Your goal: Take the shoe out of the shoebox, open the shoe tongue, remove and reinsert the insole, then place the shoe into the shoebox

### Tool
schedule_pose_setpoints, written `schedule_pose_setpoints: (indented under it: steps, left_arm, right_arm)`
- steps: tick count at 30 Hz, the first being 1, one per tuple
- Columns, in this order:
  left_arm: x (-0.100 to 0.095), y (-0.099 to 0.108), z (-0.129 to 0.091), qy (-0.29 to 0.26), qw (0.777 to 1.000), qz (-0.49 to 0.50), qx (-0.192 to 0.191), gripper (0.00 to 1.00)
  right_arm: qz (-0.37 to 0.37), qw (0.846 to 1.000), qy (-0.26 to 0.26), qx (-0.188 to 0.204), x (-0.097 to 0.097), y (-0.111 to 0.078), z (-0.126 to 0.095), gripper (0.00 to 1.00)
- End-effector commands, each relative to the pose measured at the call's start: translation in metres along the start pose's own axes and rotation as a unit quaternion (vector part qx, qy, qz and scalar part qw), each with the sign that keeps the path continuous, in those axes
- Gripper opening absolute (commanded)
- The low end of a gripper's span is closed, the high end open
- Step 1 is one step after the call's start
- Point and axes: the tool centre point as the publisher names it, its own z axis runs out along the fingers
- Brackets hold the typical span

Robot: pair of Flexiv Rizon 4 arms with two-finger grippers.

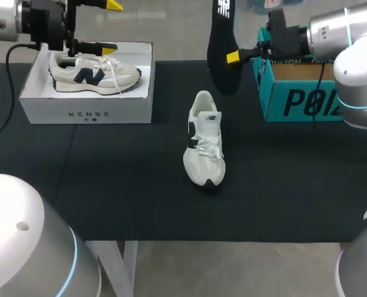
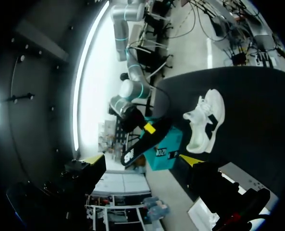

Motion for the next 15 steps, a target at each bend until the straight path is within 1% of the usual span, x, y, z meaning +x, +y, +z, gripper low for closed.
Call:
schedule_pose_setpoints:
  steps: [1,3,5,15]
  left_arm:
    - [0.0,0.001,0.0,0.002,1.0,0.001,0.001,1.0]
    - [0.0,0.001,0.0,0.002,1.0,0.001,0.001,1.0]
    - [0.0,0.001,0.0,0.002,1.0,0.001,0.001,1.0]
    - [0.0,0.001,0.0,0.002,1.0,0.001,0.001,1.0]
  right_arm:
    - [0.013,0.999,-0.016,-0.038,-0.01,-0.006,0.03,0.0]
    - [0.014,0.998,-0.022,-0.055,-0.012,-0.008,0.036,0.0]
    - [0.007,0.998,-0.027,-0.06,-0.014,-0.01,0.043,0.0]
    - [-0.008,0.997,-0.031,-0.072,-0.03,-0.027,0.058,0.0]
